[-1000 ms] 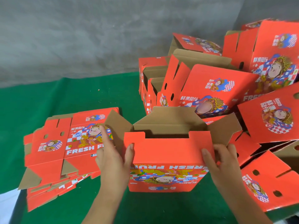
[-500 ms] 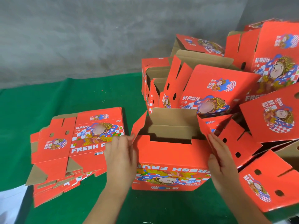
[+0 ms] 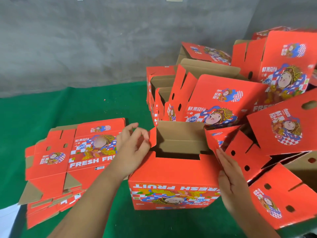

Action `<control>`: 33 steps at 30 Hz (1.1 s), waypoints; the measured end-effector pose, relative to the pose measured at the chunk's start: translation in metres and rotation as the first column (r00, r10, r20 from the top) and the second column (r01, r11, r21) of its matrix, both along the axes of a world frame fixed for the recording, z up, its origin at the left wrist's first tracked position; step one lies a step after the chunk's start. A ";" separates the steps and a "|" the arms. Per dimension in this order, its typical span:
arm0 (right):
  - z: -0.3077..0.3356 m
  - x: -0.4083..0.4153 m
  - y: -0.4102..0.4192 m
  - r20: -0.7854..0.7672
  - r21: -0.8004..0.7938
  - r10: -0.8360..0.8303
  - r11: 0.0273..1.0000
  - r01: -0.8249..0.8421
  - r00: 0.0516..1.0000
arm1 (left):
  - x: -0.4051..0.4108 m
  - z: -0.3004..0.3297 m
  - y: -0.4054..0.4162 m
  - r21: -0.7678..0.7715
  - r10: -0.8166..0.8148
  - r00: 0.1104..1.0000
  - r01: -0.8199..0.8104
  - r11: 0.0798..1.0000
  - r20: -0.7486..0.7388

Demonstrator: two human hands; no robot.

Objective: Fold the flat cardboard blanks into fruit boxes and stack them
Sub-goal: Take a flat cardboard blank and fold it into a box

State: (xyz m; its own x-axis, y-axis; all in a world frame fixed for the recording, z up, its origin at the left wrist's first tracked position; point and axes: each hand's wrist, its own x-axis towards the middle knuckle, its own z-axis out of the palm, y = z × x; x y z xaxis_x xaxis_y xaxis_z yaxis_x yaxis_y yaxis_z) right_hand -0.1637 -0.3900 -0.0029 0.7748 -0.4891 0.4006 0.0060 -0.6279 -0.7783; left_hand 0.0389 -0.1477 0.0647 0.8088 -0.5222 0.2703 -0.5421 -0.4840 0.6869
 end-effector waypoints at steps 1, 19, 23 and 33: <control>0.000 0.000 -0.001 -0.006 -0.009 0.008 1.000 -0.008 1.000 | 0.003 0.000 0.000 -0.062 -0.053 0.995 0.048 0.997 -0.087; -0.006 -0.007 0.006 0.020 0.057 0.019 0.998 -0.020 1.000 | 0.023 0.007 -0.006 0.034 -0.307 0.951 0.306 0.951 0.042; -0.005 -0.009 0.009 0.038 0.018 0.028 0.999 -0.028 0.999 | 0.022 0.001 -0.008 0.215 -0.316 0.944 0.289 0.933 0.100; 0.012 -0.016 0.001 -0.128 0.044 0.127 0.991 -0.123 0.984 | 0.014 -0.019 -0.011 0.025 -0.181 0.976 0.179 0.984 0.121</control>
